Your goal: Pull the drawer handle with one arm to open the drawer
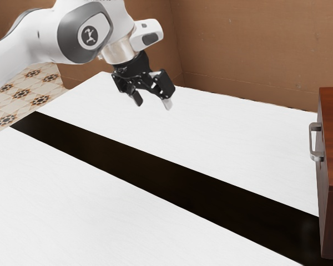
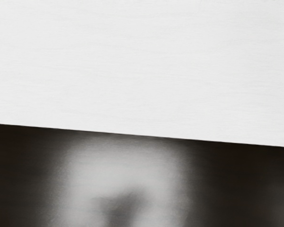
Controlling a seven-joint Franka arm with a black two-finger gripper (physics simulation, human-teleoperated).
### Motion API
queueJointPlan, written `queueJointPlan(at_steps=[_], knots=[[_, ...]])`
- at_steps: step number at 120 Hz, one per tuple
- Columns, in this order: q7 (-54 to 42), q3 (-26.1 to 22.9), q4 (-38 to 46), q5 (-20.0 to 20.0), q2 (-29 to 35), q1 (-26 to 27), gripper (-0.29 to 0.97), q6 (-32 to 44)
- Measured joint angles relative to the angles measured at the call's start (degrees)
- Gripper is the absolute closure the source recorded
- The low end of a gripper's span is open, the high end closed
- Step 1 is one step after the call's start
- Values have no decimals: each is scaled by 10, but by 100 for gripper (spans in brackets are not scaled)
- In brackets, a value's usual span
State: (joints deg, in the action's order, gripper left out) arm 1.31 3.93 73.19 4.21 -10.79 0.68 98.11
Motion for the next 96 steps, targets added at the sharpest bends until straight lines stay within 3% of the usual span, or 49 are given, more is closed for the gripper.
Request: queueJointPlan(at_steps=[49, 96], knots=[[5, -4, 2, 87, -22, 3, 0, 66], [11, -19, 7, 188, -49, 34, 0, 27]])
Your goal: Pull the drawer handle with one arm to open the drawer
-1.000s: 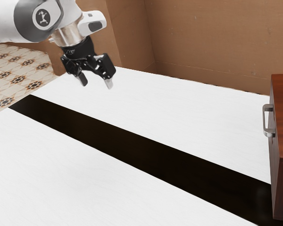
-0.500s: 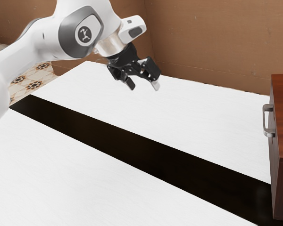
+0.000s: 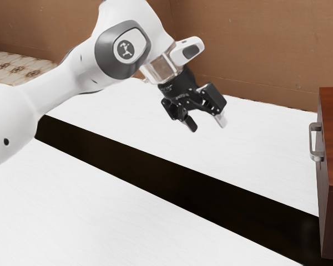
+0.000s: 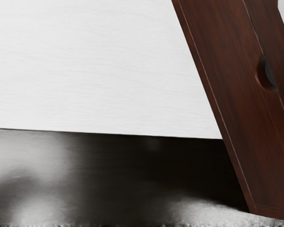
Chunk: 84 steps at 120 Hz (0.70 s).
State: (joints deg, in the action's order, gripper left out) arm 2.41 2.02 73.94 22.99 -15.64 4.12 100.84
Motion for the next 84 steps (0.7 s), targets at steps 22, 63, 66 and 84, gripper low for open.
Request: queueJointPlan(at_steps=[22, 63, 66, 84], knots=[[3, -3, -21, 39, -41, 3, 0, 19], [-20, -25, -65, 66, -76, -3, 0, 51], [-17, -25, -66, 68, -76, -3, 0, 53], [-1, -26, -68, 77, -89, 3, 0, 68]])
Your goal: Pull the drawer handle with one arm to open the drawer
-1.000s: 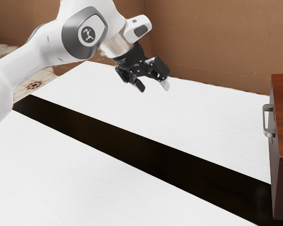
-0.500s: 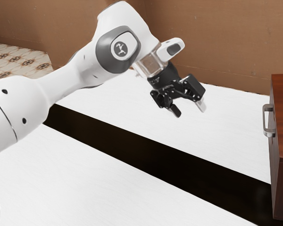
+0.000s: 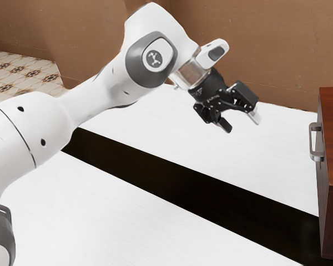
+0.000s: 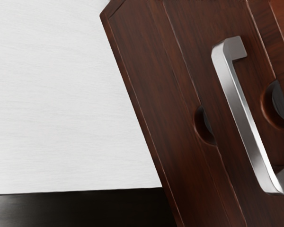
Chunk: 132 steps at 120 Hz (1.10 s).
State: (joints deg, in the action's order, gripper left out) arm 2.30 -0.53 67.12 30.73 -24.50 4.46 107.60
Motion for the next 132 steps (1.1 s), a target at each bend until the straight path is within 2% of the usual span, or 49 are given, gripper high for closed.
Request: queueJointPlan(at_steps=[18, 49, 132], knots=[[13, -13, -3, 4, -18, 0, 0, 40], [29, -54, -69, 8, -89, -1, 0, 91], [104, -55, -50, 11, -87, 22, 0, 103]])
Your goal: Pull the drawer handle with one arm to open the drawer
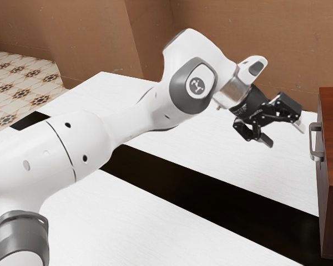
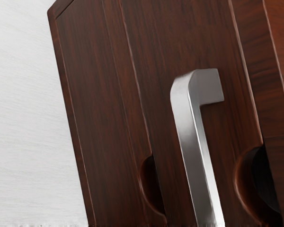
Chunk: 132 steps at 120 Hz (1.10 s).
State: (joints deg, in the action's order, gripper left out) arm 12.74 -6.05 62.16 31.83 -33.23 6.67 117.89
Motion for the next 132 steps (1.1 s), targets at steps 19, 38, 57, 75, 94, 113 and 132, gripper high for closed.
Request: queueJointPlan(at_steps=[19, 38, 57, 75, 94, 113, 132], knots=[[12, -1, 0, 5, -4, 5, 0, -1], [21, -1, -1, 7, -5, 8, 0, 0], [28, -1, -8, 8, -14, 8, 0, 2], [33, -2, -10, 9, -19, 9, 0, 4], [37, -6, -12, 9, -26, 10, 1, 7], [40, -6, -12, 9, -27, 14, 7, 15], [42, -5, -11, 8, -28, 12, 15, 19]])
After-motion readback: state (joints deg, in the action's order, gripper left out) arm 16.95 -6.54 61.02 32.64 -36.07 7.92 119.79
